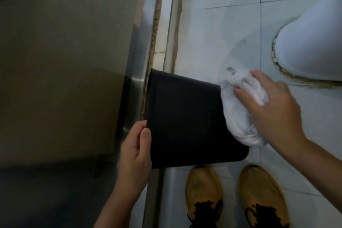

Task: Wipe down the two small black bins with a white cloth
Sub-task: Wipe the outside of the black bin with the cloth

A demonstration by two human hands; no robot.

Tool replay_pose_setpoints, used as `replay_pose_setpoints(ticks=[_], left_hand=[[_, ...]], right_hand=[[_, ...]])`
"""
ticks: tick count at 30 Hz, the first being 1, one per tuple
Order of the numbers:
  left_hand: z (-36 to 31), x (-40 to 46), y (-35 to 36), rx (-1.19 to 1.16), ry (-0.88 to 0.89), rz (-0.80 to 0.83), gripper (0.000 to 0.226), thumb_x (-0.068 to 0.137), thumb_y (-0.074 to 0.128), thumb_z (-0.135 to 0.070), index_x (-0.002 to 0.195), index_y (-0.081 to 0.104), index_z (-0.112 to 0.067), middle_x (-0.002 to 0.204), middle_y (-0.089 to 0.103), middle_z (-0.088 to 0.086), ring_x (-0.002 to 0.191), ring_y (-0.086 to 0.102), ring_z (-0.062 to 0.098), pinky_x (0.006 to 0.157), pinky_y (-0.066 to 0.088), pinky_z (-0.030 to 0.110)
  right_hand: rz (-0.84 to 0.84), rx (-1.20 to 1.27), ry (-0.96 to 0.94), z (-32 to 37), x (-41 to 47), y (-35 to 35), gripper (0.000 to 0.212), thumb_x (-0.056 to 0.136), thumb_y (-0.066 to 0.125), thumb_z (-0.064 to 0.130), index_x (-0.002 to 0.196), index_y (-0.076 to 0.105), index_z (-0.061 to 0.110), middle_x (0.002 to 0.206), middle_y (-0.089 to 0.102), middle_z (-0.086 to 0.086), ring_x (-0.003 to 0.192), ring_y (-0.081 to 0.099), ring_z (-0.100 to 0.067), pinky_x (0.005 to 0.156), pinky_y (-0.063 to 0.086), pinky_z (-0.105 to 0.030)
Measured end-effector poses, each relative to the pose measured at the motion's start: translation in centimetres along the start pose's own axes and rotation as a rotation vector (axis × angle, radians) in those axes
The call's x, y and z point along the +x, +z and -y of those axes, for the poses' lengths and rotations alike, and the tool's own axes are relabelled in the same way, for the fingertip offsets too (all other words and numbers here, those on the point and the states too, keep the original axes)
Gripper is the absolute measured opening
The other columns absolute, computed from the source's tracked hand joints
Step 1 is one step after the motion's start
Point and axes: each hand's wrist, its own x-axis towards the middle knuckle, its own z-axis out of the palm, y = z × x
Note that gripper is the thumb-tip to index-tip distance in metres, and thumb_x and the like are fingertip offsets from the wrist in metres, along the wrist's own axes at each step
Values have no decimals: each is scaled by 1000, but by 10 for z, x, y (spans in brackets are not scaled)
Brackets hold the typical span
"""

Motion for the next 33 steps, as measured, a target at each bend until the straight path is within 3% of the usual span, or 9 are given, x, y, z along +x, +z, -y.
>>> replay_pose_setpoints(ticks=[4,8,12,16,20,23,28,30,33], left_hand=[[-14,19,-9,-57,-146,57,33,100,39,-19,81,65,-24,73,63,0,61,58,16,53,48,24],[-38,64,-10,-67,-218,110,40,99,40,-47,96,67,-18,91,70,3,84,68,20,68,56,36],[-61,103,10,-91,-401,140,45,95,43,-55,99,68,-18,94,72,3,85,70,14,61,54,24],[-74,89,17,-76,-292,106,35,99,45,-37,91,67,-11,88,68,6,83,67,20,74,57,37],[-81,47,11,-75,-65,163,29,98,44,-29,87,66,-14,78,68,5,71,66,20,60,55,34],[-80,20,11,-186,-77,113,27,96,45,-15,83,68,-19,72,69,0,63,66,10,52,52,20],[-69,-10,18,-270,-207,10,28,87,47,-43,89,71,-30,76,71,-6,68,66,6,58,49,24],[-67,-17,21,-188,-168,-17,38,91,41,-56,93,69,-29,84,71,-11,75,67,5,58,50,17],[-64,-23,21,-92,-30,-52,34,96,42,-49,89,68,-30,82,70,-12,73,66,5,52,47,11]], right_hand=[[104,90,-118,16,-33,18,66,79,46,81,137,46,51,97,46,11,88,51,-9,72,37,-22],[159,70,-170,12,-53,33,68,81,43,79,141,43,48,95,43,12,85,51,-9,72,41,-17],[137,56,-149,5,-56,26,68,79,42,81,140,43,51,95,41,15,88,50,-9,74,41,-21],[14,221,-74,2,-55,4,63,76,53,74,134,51,52,96,50,14,92,56,-3,76,40,-7],[-143,373,-10,3,-54,-15,45,73,57,68,117,51,66,104,57,20,98,56,13,78,36,2],[-200,431,-2,1,-53,-23,46,76,58,64,121,56,57,109,61,24,103,57,13,82,40,-2],[-197,470,-5,4,-53,-30,59,77,60,62,131,59,39,117,64,15,109,59,6,88,44,-8],[-189,476,-10,6,-54,-33,59,78,60,63,132,59,38,117,64,16,110,59,7,87,42,-4],[-154,493,-37,12,-56,-41,61,74,62,68,129,59,44,115,64,21,108,58,10,84,42,-1]])
